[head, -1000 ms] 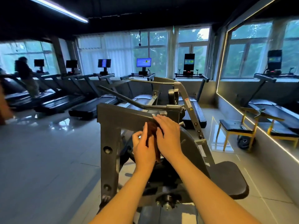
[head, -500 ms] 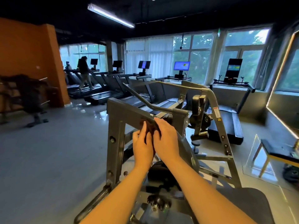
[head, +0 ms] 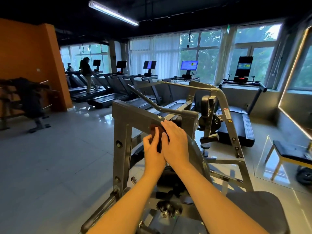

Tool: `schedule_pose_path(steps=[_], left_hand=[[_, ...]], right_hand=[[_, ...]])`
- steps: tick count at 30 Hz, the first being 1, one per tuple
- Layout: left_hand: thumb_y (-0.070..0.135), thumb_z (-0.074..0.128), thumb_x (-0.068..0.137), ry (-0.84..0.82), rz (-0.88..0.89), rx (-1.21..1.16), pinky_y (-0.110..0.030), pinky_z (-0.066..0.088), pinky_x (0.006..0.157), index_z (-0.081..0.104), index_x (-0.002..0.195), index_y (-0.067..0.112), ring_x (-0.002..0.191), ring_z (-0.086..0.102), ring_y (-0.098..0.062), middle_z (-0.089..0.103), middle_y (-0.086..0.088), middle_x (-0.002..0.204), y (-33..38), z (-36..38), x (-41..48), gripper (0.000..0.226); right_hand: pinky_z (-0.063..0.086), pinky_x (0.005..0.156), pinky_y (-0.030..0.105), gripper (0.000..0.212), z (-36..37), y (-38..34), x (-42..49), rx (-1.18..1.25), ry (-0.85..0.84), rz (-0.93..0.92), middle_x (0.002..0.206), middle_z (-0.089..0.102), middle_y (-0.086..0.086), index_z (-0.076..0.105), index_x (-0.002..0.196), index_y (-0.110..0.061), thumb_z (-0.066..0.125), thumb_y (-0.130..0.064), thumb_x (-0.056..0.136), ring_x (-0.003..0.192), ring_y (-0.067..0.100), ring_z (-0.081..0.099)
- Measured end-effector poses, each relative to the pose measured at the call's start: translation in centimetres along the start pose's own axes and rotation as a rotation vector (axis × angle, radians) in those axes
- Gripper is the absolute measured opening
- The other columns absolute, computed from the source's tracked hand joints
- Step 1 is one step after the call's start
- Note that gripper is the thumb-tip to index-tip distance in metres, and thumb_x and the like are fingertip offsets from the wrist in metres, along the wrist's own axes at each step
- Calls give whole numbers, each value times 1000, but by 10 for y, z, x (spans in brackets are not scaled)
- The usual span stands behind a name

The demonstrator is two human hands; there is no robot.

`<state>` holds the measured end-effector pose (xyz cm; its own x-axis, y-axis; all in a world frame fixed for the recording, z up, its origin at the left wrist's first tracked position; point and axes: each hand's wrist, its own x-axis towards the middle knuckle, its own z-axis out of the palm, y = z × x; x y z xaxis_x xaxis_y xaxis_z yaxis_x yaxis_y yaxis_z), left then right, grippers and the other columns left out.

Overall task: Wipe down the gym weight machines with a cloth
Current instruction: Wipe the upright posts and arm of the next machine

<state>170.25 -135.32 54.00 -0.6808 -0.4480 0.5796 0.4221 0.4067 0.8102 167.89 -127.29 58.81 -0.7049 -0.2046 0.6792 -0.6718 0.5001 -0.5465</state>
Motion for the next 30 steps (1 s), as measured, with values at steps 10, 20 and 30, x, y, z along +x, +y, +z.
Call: schedule_pose_path(steps=[10,20,30], left_hand=[[13,57,102,169,-153,20,-8,33,103,35,154,23,117,41,4,27,8,134,-1,-26,39,58],[13,51,104,83,-116,58,-16,40,105,33,154,33,126,42,-4,30,3,140,-15,-33,30,57],[17,51,104,-69,-76,63,-7,44,95,28,151,36,111,49,7,39,14,125,-20,-21,-6,56]], right_hand=[[16,126,35,44,5,-3,-1,-80,33,-9,154,46,-7,49,148,-23,50,-20,104,147,8,32],[12,124,30,44,4,-4,-4,-99,26,-22,155,45,-6,49,148,-23,50,-21,104,148,8,30],[16,126,38,43,10,-8,-5,-75,73,27,155,45,-8,52,146,-25,49,-20,104,148,7,28]])
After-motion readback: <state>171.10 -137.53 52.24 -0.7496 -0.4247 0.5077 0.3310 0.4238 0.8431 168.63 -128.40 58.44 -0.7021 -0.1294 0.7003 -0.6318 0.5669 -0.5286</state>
